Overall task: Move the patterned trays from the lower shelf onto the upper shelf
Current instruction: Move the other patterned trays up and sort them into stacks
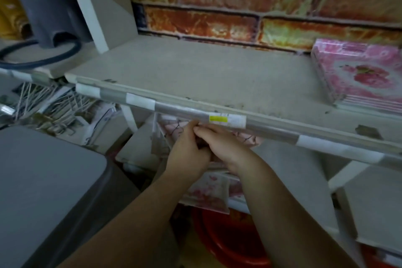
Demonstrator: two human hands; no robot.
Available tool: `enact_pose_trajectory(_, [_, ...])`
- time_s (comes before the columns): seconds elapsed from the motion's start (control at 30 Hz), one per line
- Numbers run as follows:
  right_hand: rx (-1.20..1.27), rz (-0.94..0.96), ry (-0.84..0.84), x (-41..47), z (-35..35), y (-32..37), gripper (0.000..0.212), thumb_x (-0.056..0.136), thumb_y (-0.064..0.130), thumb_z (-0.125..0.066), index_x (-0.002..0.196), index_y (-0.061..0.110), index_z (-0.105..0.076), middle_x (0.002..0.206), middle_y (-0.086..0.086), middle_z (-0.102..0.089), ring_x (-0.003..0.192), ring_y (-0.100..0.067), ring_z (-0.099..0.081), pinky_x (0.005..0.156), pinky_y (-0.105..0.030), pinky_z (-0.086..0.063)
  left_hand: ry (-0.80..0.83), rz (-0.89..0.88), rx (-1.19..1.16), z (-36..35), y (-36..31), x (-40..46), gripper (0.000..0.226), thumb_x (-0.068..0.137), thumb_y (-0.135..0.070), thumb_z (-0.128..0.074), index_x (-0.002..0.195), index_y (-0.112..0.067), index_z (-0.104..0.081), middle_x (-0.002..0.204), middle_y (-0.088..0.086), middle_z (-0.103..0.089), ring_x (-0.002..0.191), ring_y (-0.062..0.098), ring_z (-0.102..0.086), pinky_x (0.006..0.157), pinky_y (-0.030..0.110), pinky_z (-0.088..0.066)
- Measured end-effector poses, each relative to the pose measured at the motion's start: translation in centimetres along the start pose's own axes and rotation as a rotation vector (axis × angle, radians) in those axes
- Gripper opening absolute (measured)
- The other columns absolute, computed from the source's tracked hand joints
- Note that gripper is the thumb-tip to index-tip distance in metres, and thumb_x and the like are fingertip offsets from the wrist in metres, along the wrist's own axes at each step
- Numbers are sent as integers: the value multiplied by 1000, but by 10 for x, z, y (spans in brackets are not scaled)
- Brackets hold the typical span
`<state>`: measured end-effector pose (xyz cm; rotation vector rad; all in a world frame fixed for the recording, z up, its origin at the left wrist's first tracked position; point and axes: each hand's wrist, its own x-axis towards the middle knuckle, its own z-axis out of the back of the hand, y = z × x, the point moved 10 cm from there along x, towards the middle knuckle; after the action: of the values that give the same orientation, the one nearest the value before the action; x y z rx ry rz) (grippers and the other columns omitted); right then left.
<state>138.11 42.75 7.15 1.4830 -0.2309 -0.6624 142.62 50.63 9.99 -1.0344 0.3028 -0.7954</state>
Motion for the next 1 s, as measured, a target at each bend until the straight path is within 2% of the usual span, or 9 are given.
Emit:
enact_pose_trajectory(0.13, [32, -146, 28, 4, -8, -45, 12, 89, 45, -58, 87, 40, -68, 94, 12, -71, 87, -7, -69, 61, -26, -58, 178, 136, 35, -23, 42, -1, 70, 86, -22, -60, 148, -20, -26, 137, 0, -54, 117, 19, -57, 91, 34, -50])
enact_pose_trajectory(0.3, [-22, -281, 31, 28, -5, -98, 14, 95, 31, -53, 94, 28, -67, 90, 3, -73, 77, -16, -72, 72, -34, -60, 272, 329, 106, -42, 95, 9, 66, 89, -20, -54, 149, -22, -26, 140, 10, -51, 122, 27, -52, 100, 40, -45])
enact_pose_trajectory(0.53, [-86, -267, 25, 99, -28, -126, 21, 94, 14, -46, 83, 18, -64, 86, -7, -66, 75, -24, -60, 71, -38, -52, 126, 580, 120, -14, 152, 22, 52, 89, -27, -53, 139, -24, -41, 109, -3, -57, 91, 20, -60, 84, 39, -53])
enact_pose_trajectory(0.6, [-217, -187, 59, 123, -40, -126, 19, 91, 16, -50, 94, 17, -69, 99, -9, -67, 90, -27, -62, 88, -43, -51, 71, 607, 112, -6, 164, 27, 53, 88, -20, -55, 139, -19, -42, 121, 6, -59, 105, 27, -61, 84, 33, -49])
enact_pose_trajectory(0.67, [-349, -140, 63, 140, -48, -125, 29, 92, 19, -51, 115, 15, -68, 120, -12, -66, 109, -30, -61, 96, -36, -47, 21, 626, 125, 1, 173, 30, 54, 90, -12, -55, 142, -15, -39, 134, 11, -54, 116, 28, -57, 83, 30, -45])
enact_pose_trajectory(0.73, [-442, -130, 91, 150, -58, -128, 32, 93, 21, -50, 121, 14, -62, 127, -14, -63, 115, -32, -57, 96, -32, -43, -24, 669, 132, 6, 183, 31, 52, 91, -14, -53, 141, -19, -40, 127, 8, -57, 103, 23, -61, 74, 26, -46])
enact_pose_trajectory(0.8, [-491, -117, 119, 157, -69, -133, 29, 91, 25, -52, 117, 16, -61, 122, -15, -64, 111, -35, -58, 98, -39, -44, -53, 733, 113, 10, 190, 30, 51, 92, -21, -51, 141, -25, -39, 124, 4, -58, 88, 15, -59, 61, 21, -43])
enact_pose_trajectory(0.9, [-485, -130, 136, 165, -81, -134, 36, 86, 31, -52, 119, 20, -59, 117, -12, -64, 104, -35, -61, 90, -49, -52, -99, 762, 77, 19, 196, 29, 54, 90, -19, -50, 142, -25, -38, 131, 7, -55, 97, 20, -57, 66, 24, -44])
enact_pose_trajectory(1.0, [-528, -92, 166, 170, -92, -131, 57, 84, 36, -57, 139, 23, -46, 129, -11, -56, 111, -35, -57, 91, -50, -52, -130, 754, 86, 29, 191, 27, 54, 89, -17, -48, 141, -25, -39, 130, 8, -55, 103, 26, -59, 77, 33, -52])
